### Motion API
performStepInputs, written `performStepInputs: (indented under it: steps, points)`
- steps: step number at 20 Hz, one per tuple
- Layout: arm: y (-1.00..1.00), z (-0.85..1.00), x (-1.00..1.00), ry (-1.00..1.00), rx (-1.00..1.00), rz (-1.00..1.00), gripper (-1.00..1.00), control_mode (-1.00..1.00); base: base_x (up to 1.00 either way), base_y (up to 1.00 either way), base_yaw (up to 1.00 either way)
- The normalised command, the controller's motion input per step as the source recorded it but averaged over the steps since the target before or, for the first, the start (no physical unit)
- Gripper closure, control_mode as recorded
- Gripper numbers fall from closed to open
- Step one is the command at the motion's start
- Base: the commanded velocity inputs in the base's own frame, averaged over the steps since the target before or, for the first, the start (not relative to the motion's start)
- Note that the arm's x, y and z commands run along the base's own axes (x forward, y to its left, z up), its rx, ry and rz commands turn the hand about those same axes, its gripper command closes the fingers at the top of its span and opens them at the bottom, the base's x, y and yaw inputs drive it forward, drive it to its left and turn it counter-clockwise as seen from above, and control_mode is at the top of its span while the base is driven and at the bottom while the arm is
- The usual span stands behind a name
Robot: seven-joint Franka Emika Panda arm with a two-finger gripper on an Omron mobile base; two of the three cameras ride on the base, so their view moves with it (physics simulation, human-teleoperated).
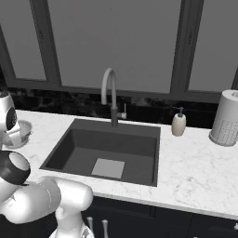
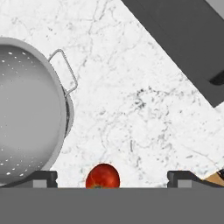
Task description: Put the colander in the sink, put the apple in the colander, and turn on the sink faucet and pour water over the colander.
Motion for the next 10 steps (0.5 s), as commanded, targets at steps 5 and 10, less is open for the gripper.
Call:
performStepInputs:
  steps: [5,10]
  points:
    - [0.32,-0.18,0.36,0.04,-0.01,0.00,-1.00,-1.00,0.00,0.00,0.00]
    - [0.36,-0.20,0.34,0.02,-0.02,0.00,-1.00,-1.00,0.00,0.00,0.00]
